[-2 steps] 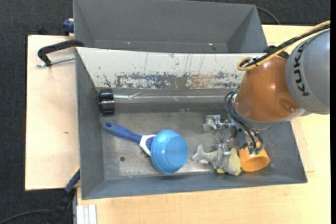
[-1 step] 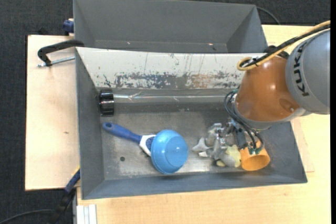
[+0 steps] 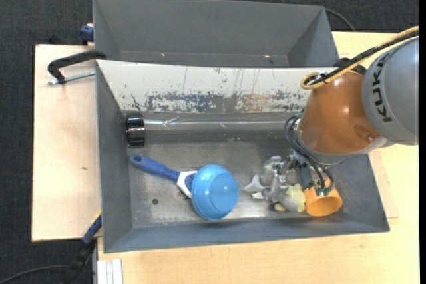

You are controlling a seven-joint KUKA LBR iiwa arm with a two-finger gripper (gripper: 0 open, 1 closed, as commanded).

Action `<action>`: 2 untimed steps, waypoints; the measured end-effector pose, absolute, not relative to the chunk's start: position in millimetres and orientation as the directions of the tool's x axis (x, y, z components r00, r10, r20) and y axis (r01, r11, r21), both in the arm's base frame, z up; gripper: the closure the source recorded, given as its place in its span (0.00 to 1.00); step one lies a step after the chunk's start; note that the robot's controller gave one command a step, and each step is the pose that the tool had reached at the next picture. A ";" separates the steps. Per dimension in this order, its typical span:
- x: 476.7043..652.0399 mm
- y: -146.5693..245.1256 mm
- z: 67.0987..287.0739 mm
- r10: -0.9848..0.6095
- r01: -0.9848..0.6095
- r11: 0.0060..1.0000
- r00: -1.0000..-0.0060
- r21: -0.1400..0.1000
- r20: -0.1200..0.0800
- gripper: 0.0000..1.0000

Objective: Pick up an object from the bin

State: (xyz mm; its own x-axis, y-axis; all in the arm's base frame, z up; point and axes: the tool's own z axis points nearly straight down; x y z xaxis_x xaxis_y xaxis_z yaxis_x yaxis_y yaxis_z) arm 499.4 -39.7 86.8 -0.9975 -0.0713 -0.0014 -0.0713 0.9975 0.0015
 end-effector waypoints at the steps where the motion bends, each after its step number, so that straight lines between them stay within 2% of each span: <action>1: 499.4 -39.7 86.8 -0.071 -0.071 0.997 -0.997 0.001 -0.001 0.00; 2: 499.4 -39.7 86.8 -0.071 -0.071 0.997 -0.997 0.002 -0.001 1.00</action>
Offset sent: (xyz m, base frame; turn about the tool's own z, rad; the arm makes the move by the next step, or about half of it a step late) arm 0.0000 0.0000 0.0000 0.0000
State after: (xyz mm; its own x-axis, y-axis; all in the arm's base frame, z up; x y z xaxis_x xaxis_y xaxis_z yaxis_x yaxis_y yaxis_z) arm 499.4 -39.7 86.8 -0.9975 -0.0712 -0.0014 -0.0712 0.9975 0.0015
